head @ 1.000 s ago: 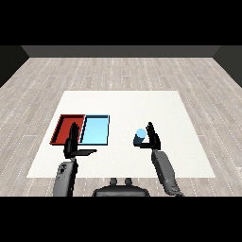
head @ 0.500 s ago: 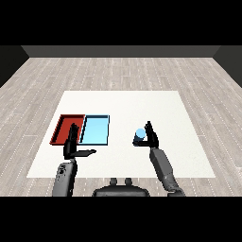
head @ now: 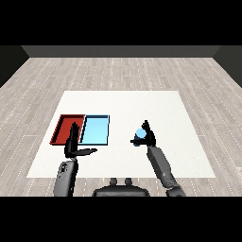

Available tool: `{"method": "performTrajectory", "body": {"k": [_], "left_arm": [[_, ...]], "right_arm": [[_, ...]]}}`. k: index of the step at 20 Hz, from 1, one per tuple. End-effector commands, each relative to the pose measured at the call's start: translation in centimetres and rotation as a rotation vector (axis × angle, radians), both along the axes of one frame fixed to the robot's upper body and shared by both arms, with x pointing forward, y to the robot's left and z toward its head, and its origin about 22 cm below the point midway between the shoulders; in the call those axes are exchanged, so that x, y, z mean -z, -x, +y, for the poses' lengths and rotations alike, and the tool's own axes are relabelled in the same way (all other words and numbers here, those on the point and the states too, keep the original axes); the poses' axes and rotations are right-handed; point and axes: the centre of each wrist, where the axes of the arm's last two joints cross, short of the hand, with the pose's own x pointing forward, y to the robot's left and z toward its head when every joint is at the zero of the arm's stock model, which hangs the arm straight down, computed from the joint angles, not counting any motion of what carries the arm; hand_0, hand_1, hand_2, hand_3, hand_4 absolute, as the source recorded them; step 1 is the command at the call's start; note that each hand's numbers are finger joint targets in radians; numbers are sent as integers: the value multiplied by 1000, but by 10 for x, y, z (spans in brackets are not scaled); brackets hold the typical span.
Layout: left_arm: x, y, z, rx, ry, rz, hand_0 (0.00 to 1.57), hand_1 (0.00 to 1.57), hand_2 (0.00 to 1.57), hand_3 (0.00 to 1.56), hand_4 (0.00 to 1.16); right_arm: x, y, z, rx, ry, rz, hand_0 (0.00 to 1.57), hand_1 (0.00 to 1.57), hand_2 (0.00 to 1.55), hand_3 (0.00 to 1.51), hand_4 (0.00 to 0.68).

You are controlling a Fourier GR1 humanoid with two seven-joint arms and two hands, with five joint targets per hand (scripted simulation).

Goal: Pick the blue can and put it in the blue box

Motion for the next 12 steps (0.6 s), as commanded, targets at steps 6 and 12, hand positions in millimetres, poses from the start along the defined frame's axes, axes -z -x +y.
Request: {"method": "performTrajectory", "body": {"k": [6, 12], "left_arm": [[-9, 9, 2, 2, 7, -11, 0, 0, 0, 0, 0], [10, 8, 1, 29, 24, -10, 0, 0, 0, 0, 0]], "right_arm": [[12, -11, 12, 22, 8, 3, 0, 0, 0, 0, 0], [7, -12, 18, 126, 118, 80, 1380, 1380, 1405, 1390, 417]]}}
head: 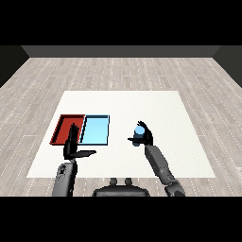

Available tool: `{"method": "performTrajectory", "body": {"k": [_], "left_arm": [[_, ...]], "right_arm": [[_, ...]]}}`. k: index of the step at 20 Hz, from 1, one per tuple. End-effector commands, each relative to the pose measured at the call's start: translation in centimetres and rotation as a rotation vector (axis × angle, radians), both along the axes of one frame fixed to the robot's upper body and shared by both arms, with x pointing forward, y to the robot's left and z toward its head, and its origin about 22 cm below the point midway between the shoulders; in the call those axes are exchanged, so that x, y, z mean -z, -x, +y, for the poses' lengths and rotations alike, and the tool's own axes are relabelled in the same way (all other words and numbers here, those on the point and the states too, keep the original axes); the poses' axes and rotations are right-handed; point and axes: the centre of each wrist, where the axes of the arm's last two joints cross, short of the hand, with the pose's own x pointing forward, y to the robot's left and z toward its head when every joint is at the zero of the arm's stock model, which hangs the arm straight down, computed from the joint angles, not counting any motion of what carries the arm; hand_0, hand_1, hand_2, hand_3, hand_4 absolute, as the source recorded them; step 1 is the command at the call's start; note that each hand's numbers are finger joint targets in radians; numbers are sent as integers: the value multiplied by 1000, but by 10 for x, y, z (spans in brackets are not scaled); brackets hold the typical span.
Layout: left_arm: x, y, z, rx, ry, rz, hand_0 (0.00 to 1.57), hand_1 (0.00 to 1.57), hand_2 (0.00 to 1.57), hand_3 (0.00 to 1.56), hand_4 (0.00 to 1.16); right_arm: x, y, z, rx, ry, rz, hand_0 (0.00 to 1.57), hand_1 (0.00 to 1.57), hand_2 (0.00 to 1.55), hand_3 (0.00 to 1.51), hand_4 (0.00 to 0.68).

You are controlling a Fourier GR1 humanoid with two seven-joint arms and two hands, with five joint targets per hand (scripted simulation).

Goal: Pick the blue can and put it in the blue box

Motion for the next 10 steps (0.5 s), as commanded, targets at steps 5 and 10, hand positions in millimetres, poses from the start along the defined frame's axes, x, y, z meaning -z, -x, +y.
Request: {"method": "performTrajectory", "body": {"k": [5, 10], "left_arm": [[4, 6, -15, 4, 11, -9, 0, 0, 0, 0, 0], [-11, -10, -12, 7, -28, -16, 0, 0, 0, 0, 0]], "right_arm": [[7, 5, 1, 70, 76, 52, 1472, 1472, 1461, 1444, 554], [-28, -6, 9, 28, 93, -3, 1447, 1447, 1445, 1309, 481]]}}
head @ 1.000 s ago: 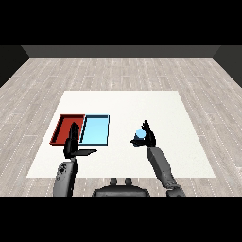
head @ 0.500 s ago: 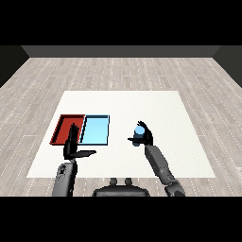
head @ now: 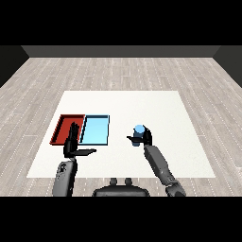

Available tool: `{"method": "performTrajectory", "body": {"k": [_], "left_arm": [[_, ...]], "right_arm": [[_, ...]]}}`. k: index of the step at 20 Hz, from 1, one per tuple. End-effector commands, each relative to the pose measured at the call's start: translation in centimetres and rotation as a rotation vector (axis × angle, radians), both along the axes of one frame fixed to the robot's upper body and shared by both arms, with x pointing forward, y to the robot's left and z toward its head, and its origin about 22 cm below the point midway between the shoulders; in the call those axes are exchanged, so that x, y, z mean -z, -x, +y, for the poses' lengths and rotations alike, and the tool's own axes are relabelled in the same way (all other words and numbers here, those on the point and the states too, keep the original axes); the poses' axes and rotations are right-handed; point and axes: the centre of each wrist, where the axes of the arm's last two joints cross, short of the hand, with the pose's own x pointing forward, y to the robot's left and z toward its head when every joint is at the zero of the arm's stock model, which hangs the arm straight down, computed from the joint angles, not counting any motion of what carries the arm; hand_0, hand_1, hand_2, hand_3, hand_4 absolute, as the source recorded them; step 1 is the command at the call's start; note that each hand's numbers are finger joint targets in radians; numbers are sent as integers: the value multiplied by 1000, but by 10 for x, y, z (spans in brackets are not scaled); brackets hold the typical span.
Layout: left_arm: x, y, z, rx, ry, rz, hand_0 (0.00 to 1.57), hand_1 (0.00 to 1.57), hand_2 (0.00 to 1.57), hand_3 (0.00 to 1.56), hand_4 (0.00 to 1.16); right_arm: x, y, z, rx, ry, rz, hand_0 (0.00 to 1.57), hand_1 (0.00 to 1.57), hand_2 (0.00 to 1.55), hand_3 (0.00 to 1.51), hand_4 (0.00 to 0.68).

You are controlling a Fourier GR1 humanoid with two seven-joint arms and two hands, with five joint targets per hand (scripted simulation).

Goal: Pick the blue can and put it in the blue box

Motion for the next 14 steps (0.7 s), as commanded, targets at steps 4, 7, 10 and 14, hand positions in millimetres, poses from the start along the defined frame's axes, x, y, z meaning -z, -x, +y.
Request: {"method": "performTrajectory", "body": {"k": [4, 7, 10, 14], "left_arm": [[9, -13, -10, 22, -2, -2, 0, 0, 0, 0, 0], [13, 10, -1, 30, 8, 22, 0, 0, 0, 0, 0], [11, 1, -19, 44, 31, 26, 0, 0, 0, 0, 0], [9, 2, -22, 107, 8, 27, 0, 0, 0, 0, 0]], "right_arm": [[-8, -3, 8, -27, 84, -128, 1467, 1467, 1474, 1360, 470], [-29, -8, 18, -38, 127, -176, 1449, 1449, 1471, 1358, 495], [-29, -8, 7, -44, 90, -216, 1459, 1459, 1480, 1354, 518], [-76, -2, 47, -75, 66, -245, 1464, 1464, 1486, 1387, 525]]}}
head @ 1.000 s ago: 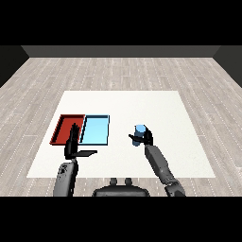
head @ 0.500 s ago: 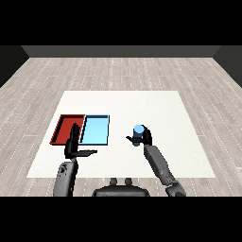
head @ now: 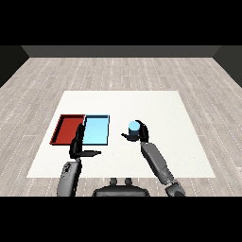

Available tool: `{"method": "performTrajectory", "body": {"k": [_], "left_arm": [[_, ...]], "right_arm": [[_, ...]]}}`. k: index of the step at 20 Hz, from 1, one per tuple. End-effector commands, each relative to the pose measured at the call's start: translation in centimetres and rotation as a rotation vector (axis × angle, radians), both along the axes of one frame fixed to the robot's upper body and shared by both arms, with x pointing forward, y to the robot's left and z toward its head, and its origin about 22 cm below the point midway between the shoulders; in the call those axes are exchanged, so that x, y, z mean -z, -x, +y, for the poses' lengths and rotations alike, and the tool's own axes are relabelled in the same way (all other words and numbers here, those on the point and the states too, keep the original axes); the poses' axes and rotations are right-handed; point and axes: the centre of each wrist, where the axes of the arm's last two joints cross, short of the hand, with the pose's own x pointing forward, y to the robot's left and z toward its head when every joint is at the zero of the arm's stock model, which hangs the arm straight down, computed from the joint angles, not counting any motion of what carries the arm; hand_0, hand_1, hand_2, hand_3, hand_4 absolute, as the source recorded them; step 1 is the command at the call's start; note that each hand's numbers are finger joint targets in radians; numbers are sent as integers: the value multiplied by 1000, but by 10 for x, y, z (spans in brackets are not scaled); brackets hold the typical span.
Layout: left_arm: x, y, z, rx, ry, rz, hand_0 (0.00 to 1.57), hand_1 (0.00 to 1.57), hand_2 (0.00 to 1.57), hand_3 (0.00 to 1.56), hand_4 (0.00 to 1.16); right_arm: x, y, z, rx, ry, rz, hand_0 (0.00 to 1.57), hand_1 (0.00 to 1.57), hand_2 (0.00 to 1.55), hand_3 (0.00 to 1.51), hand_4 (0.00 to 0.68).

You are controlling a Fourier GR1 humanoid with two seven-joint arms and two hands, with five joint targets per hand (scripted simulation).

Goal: Pick the blue can and put it in the blue box

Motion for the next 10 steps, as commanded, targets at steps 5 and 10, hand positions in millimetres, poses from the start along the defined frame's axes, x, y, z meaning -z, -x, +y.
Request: {"method": "performTrajectory", "body": {"k": [5, 10], "left_arm": [[-8, -11, -31, 71, 24, 24, 0, 0, 0, 0, 0], [-12, -5, -28, 66, 14, 16, 0, 0, 0, 0, 0]], "right_arm": [[-18, -1, 4, -64, 0, -86, 1448, 1448, 1471, 1353, 539], [-39, -4, -5, -77, -1, -96, 1444, 1444, 1467, 1342, 563]]}}
